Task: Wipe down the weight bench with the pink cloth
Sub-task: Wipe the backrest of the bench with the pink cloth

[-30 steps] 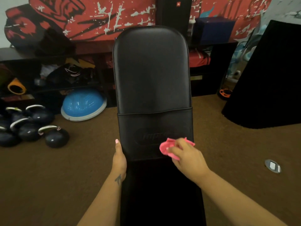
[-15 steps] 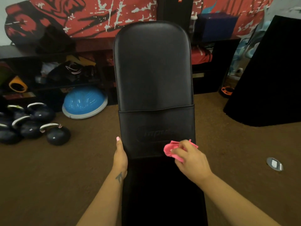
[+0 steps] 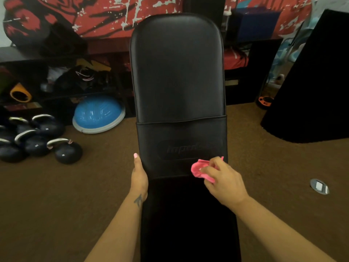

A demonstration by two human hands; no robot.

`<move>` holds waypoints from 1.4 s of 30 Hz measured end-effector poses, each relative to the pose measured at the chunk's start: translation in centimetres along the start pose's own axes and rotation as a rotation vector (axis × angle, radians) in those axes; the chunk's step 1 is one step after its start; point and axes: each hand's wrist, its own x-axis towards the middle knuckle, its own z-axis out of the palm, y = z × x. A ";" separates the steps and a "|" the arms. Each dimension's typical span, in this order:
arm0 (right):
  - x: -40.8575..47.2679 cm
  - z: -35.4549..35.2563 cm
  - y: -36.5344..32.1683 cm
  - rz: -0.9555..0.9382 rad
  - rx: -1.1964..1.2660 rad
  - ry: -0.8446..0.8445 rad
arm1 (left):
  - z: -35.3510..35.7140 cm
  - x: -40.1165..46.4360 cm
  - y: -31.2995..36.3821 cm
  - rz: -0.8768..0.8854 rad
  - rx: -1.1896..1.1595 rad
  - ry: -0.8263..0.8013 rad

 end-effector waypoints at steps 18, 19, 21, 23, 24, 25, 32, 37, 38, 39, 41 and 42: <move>1.2 -1.9 3.5 0.051 0.010 0.154 | 1.6 -0.2 -0.2 0.122 0.017 0.241; 1.6 -1.9 3.2 0.053 0.016 0.169 | 1.6 -0.1 -0.2 0.125 0.014 0.249; 1.6 -1.4 2.3 0.006 0.036 0.157 | 1.7 -0.2 -0.2 0.122 0.011 0.266; 0.6 -0.7 1.6 -0.075 0.045 0.094 | 1.8 -0.3 -0.1 0.117 0.003 0.274; -0.1 -0.5 1.6 -0.098 0.048 0.050 | 1.8 -0.4 0.0 0.120 0.002 0.275; -0.6 -0.4 1.7 -0.096 0.059 0.018 | 1.8 -0.5 0.0 0.128 0.001 0.272; 1.2 0.1 0.3 0.183 0.077 0.287 | 1.1 -0.3 -0.3 0.170 0.024 0.202; 0.5 2.9 -4.0 0.090 0.060 0.190 | 0.6 -0.1 -0.6 0.187 0.030 0.162; -0.1 3.1 -3.9 0.085 0.050 0.159 | 0.6 0.0 -0.7 0.184 0.030 0.150; -0.6 2.9 -3.5 0.094 0.044 0.155 | 0.6 0.0 -0.7 0.180 0.027 0.138; -0.8 2.1 -2.5 0.143 0.031 0.196 | 0.4 0.2 -1.0 0.180 0.011 0.125; -0.5 1.6 -2.0 0.177 0.027 0.232 | 0.4 0.2 -1.1 0.188 0.004 0.120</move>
